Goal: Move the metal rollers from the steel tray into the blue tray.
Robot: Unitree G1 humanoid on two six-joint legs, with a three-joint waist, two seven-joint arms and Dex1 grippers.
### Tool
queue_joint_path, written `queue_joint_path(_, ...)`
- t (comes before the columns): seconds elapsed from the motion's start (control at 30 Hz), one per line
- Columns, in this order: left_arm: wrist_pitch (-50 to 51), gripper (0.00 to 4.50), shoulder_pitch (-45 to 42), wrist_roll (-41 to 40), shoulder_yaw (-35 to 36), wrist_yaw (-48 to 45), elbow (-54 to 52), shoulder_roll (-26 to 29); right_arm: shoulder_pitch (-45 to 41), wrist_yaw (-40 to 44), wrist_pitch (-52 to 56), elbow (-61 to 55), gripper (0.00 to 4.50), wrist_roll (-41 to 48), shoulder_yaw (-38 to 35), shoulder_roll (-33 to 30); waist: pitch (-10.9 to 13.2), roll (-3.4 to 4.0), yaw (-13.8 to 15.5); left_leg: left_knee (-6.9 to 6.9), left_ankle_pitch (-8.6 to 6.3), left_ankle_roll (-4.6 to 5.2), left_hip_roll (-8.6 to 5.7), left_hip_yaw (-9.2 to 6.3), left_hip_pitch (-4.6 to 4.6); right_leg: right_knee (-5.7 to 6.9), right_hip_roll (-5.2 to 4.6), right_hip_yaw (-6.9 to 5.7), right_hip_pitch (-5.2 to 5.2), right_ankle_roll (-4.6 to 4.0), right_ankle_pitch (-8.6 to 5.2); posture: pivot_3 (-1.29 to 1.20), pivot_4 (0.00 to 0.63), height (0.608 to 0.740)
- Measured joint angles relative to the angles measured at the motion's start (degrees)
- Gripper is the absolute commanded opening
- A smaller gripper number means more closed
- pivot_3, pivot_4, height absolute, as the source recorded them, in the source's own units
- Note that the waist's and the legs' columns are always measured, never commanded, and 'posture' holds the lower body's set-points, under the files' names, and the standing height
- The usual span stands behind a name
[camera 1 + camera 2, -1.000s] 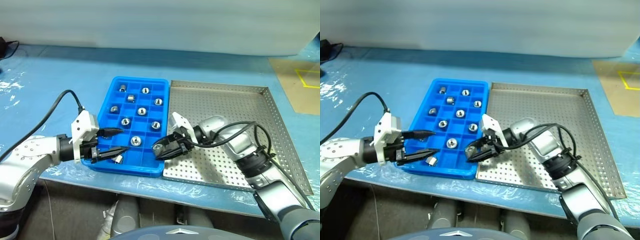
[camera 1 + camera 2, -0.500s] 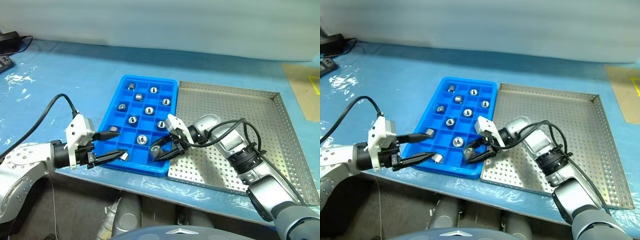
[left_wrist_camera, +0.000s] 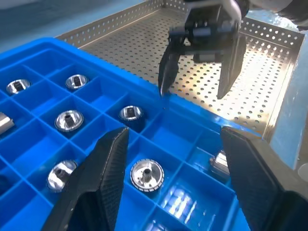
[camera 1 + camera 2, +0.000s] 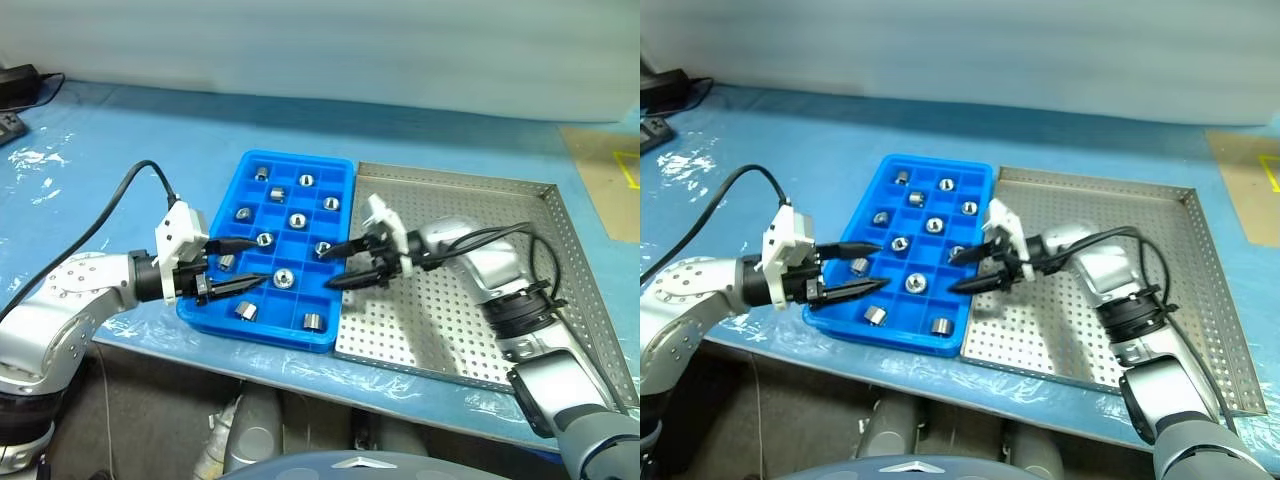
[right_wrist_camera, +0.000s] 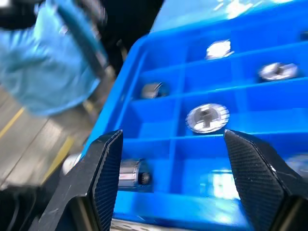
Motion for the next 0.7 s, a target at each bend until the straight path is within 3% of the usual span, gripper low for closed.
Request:
queue_joint_path(0.27,-10.77,3.2,-17.24,10.2,-10.46,-4.0,22.17,-9.98,7.63,-10.59,0.71,-5.26,3.42,1.22,-10.98,-4.86,-0.07,-0.01,-1.58,0.17,0.04,-0.06,-0.05,0.1,-0.01,0.02,0.04,0.08,0.1,0.13,0.08,-0.06,0.15,0.74)
queue_joint_path(0.53,-21.96,3.2,-23.12,18.8,-15.72,-7.48,43.99,-18.72,16.4,-23.54,-3.63,-5.66,3.42,-2.01,-14.56,-2.11,-0.07,-0.02,-5.95,0.2,0.04,-0.05,-0.15,0.09,-0.04,0.03,0.09,0.09,0.01,0.14,0.12,-0.14,0.15,0.74)
queue_joint_path(0.7,-24.65,3.2,-23.83,20.13,-15.57,-8.49,47.67,-20.01,18.46,-27.52,-4.13,-7.24,3.42,-1.78,-16.16,-1.02,-0.06,-0.02,-6.42,0.21,-0.01,0.03,-0.1,0.1,-0.04,0.02,0.08,0.1,0.02,0.13,0.12,-0.14,0.15,0.74)
